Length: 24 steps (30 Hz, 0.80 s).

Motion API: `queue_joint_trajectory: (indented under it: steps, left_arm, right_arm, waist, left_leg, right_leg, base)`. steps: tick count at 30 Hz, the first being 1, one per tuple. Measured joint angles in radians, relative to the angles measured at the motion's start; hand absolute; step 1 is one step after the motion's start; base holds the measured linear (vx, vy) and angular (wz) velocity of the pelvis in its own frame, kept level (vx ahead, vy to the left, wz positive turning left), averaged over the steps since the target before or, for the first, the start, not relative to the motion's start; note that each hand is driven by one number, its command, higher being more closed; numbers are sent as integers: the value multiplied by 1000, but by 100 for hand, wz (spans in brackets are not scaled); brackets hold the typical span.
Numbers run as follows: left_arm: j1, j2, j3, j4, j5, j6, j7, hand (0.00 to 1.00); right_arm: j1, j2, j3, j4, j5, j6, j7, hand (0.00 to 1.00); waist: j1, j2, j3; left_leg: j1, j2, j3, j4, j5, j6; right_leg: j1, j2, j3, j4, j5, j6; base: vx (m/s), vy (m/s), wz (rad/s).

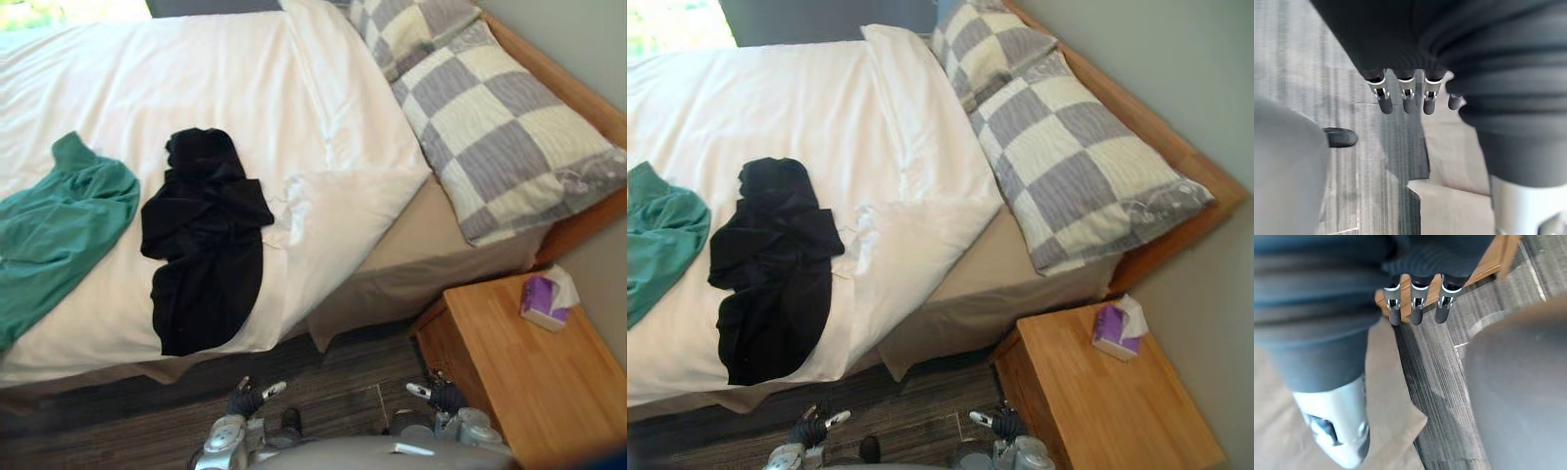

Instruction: Tidy the bed and pick cloth on bed and put in laundry

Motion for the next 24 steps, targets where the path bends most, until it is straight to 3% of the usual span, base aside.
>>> queue_joint_trajectory:
  steps: [2,4,10,15,19,22,24]
  left_arm:
    - [3,-23,13,-2,9,-11,-2,0]
    - [5,-28,12,-2,11,-11,-2,0]
    - [10,-22,12,-1,23,-11,-18,0]
    - [11,-19,20,0,22,-7,-18,0]
    - [10,-20,41,3,22,-3,-18,0]
    - [18,-20,68,-3,22,8,-20,0]
    - [27,-15,77,-18,22,21,-20,0]
  right_arm:
    - [-5,-3,-1,7,18,-8,-7,0]
    - [-9,2,1,9,18,-11,-22,0]
    - [-6,15,13,23,119,-10,-66,0]
    - [20,22,-53,28,268,-18,-123,0]
    - [103,11,-200,-19,342,-89,-195,0]
    - [167,-24,-287,-155,306,-149,-287,0]
    - [195,-54,-324,-281,272,-158,-342,0]
  waist:
    - [4,31,2]
    - [4,39,-1]
    - [4,17,-11]
    - [-1,19,-12]
    - [-4,24,-15]
    - [-4,24,-20]
    - [-5,21,-21]
  left_leg:
    - [-3,2,13,0,13,-4]
    - [3,6,36,0,17,-10]
    - [14,38,124,-4,35,-30]
    - [15,63,208,-6,49,-35]
    - [7,69,258,-7,49,-35]
    - [-3,65,279,-7,46,-26]
    - [-11,61,278,-7,37,-23]
  right_leg:
    - [11,3,-3,-20,4,6]
    - [32,8,-3,-42,4,6]
    - [46,27,1,-50,12,7]
    - [52,54,28,-83,48,9]
    - [49,61,40,-100,54,0]
    - [25,62,56,-100,51,10]
    - [24,58,59,-102,53,23]
  base:
    - [84,-32,18]
    - [60,-48,9]
    - [7,-57,-2]
    - [-65,-30,-15]
    - [-118,-3,-10]
    - [-156,36,-12]
    - [-101,38,-3]
